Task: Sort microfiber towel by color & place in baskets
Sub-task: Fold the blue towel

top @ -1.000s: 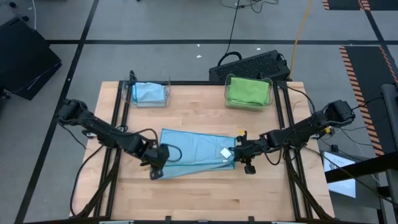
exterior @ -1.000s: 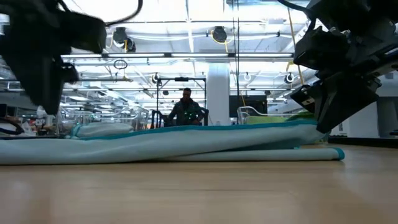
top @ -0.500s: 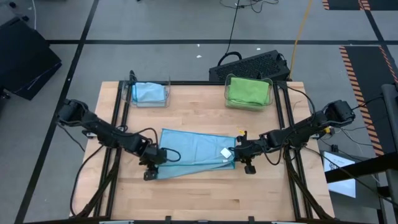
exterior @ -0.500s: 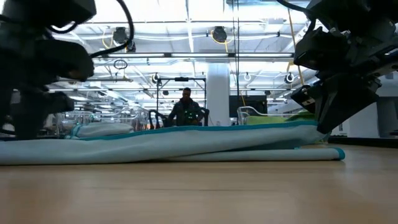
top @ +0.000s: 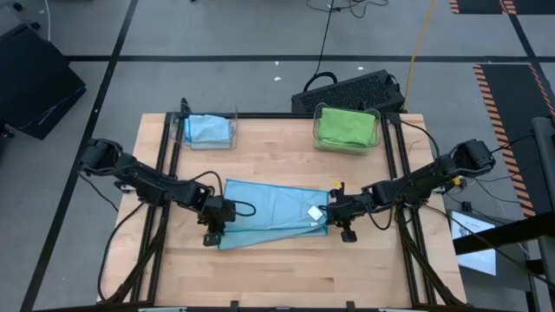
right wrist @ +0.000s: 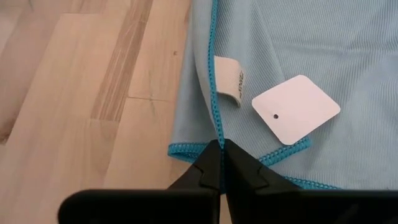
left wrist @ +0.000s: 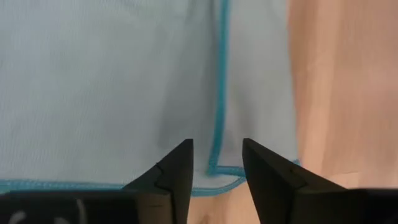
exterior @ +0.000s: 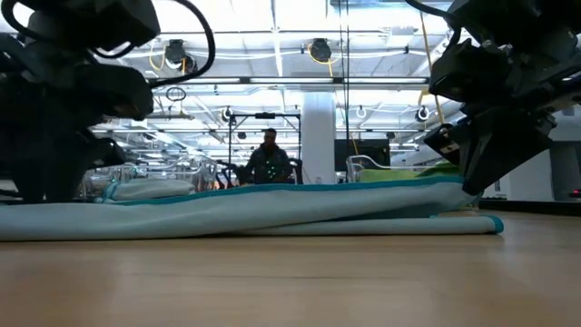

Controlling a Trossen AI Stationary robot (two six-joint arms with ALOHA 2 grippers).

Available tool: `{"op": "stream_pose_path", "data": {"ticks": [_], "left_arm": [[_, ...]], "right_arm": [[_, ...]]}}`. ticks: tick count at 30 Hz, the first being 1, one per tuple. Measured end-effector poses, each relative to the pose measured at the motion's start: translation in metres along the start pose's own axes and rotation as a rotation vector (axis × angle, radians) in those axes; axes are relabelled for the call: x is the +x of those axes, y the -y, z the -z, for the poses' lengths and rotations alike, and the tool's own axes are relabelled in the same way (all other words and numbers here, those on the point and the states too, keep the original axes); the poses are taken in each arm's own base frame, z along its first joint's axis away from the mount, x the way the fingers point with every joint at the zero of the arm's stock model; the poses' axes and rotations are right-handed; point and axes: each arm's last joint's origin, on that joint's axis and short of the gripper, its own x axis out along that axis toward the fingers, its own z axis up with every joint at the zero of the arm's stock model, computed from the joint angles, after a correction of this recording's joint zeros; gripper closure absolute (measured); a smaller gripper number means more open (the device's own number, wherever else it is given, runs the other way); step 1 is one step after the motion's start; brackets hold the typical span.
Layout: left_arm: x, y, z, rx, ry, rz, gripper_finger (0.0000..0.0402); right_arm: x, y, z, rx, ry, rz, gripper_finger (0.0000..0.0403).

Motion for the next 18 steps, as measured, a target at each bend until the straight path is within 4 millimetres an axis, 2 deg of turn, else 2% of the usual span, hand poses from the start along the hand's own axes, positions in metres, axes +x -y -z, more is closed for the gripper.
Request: {"op": "stream_pose_path", "data": {"ticks": [12,15,18], "left_arm": [[0.0085,-0.0053,0.0080,-0.030,-0.007,0.090,0.0270],[0.0084,-0.0047,0.0066,-0.019,0.007,0.096,0.0296],[0.0084,-0.0040,0.0053,-0.004,0.021,0.102,0.0347]], "right_arm": [[0.0000,0.0000,-0.0001,-0.014,0.001,0.000,0.0403],[0.0000,0.0000,-0.0001,-0.014,0.001,0.000,0.0403],[0.0000,0.0000,-0.0001,-0.014,0.001,0.000,0.0403]]}}
